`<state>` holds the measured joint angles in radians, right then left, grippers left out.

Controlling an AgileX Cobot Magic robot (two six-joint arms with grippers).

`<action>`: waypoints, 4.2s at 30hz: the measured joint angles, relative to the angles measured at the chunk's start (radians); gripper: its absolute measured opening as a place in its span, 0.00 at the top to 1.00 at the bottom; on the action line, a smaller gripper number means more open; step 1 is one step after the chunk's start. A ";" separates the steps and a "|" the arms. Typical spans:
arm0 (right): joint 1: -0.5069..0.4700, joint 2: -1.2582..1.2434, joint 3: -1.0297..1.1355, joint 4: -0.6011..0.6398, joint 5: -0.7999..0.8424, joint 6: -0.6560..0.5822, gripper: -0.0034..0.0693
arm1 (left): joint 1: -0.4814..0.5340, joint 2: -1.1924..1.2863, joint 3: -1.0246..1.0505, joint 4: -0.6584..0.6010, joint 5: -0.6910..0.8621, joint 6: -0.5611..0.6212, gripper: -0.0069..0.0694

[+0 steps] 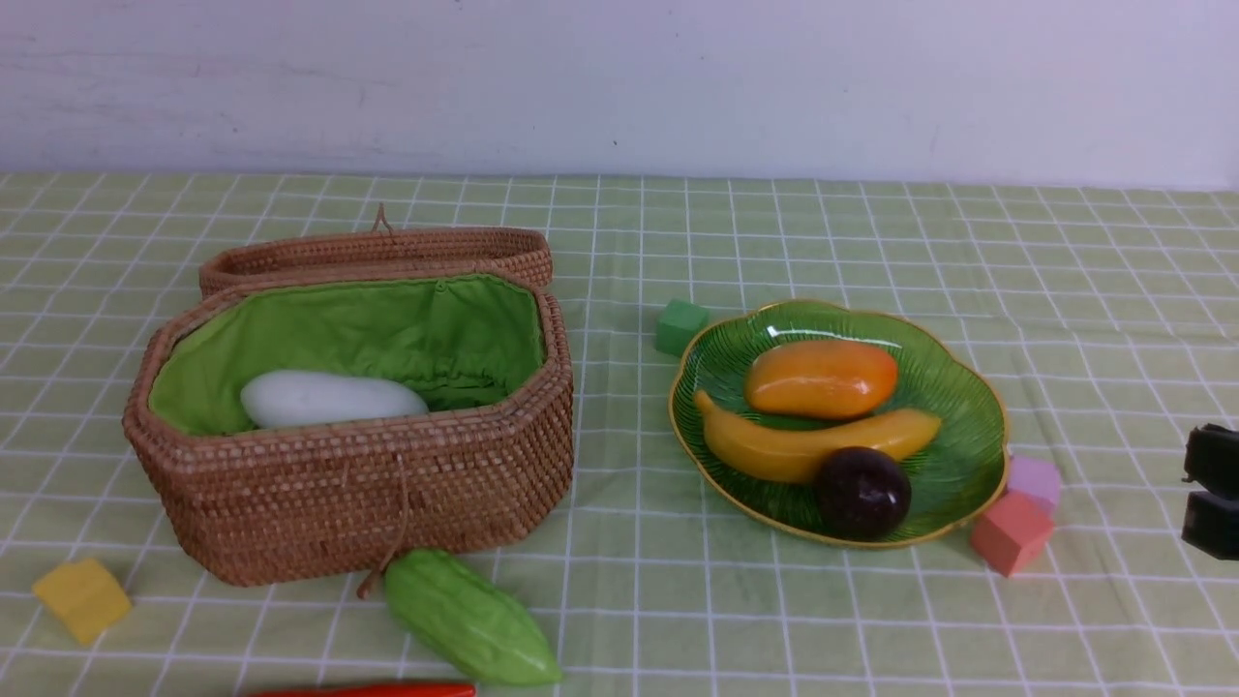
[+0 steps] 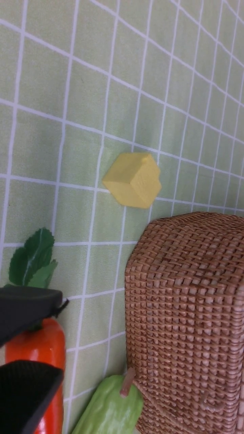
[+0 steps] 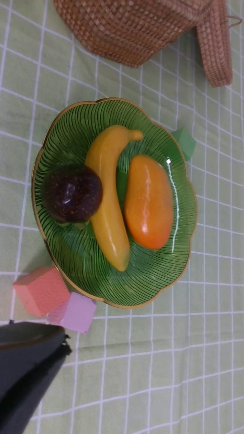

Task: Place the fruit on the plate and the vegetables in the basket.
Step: Use the left arm to grab a carrot and put it into the left basket

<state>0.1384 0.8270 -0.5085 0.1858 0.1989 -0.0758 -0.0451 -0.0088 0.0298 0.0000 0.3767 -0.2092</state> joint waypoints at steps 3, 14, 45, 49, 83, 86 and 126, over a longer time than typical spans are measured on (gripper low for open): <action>-0.002 -0.018 0.000 -0.008 0.004 -0.001 0.97 | 0.000 0.000 0.000 0.000 0.000 0.000 0.60; -0.135 -0.316 0.025 -0.131 0.110 -0.004 0.96 | 0.000 0.000 0.000 0.000 0.000 0.000 0.60; -0.241 -0.837 0.527 -0.223 0.189 0.045 0.93 | 0.000 0.000 0.000 0.000 0.001 0.000 0.60; -0.241 -0.837 0.527 -0.224 0.189 0.045 0.93 | 0.000 0.000 0.000 0.000 0.001 0.000 0.60; -0.242 -0.837 0.527 -0.227 0.191 0.046 0.89 | 0.000 0.000 0.000 0.000 0.000 0.000 0.60; -0.242 -0.837 0.527 -0.227 0.191 0.046 0.89 | 0.000 0.000 0.000 0.000 0.000 0.000 0.60; -0.242 -0.837 0.527 -0.229 0.191 0.049 0.82 | 0.000 0.049 -0.460 -0.126 -0.488 -0.110 0.60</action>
<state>-0.1041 -0.0098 0.0186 -0.0430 0.3900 -0.0267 -0.0451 0.0398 -0.4307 -0.1258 -0.1110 -0.3188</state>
